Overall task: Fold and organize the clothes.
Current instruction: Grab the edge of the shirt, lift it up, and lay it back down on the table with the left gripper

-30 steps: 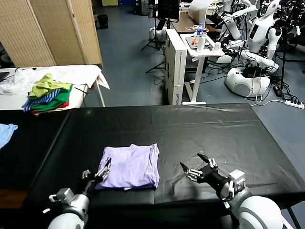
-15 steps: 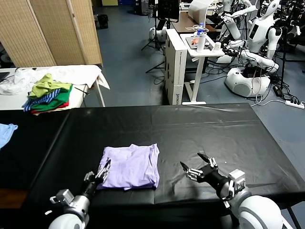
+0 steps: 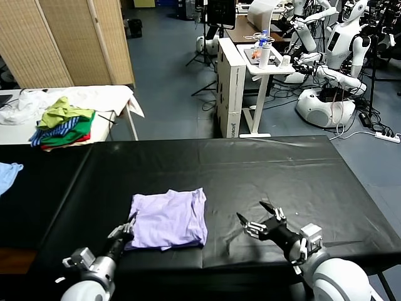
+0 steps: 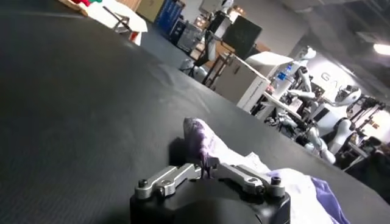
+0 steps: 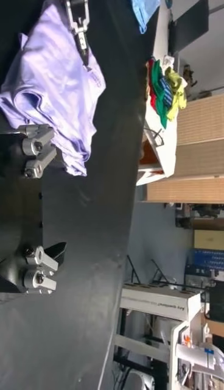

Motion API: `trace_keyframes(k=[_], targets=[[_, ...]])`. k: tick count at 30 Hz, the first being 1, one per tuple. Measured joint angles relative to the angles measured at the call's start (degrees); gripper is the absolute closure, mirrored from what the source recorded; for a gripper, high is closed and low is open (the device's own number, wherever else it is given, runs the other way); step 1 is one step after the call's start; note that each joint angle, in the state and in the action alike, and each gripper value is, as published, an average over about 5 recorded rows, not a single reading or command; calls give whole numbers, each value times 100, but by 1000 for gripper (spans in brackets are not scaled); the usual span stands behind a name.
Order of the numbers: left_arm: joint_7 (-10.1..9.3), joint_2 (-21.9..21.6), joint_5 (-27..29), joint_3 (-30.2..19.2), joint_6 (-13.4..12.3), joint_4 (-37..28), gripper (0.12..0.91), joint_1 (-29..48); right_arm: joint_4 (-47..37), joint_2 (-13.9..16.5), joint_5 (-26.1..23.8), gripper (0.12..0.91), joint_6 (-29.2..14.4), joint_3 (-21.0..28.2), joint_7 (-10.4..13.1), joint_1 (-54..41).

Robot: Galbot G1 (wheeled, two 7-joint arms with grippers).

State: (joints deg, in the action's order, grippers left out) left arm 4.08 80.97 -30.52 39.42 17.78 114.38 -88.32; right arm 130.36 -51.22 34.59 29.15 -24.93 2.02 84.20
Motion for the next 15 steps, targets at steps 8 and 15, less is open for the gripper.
trace_keyframes(k=[8, 15], targets=[[-46, -776, 914, 387, -57, 568, 863, -256, -85, -131, -85, 118, -39, 83, 1, 7], [-84, -1707, 1019, 1125, 6, 877, 863, -587, -155, -224, -101, 118, -42, 162, 9, -49]])
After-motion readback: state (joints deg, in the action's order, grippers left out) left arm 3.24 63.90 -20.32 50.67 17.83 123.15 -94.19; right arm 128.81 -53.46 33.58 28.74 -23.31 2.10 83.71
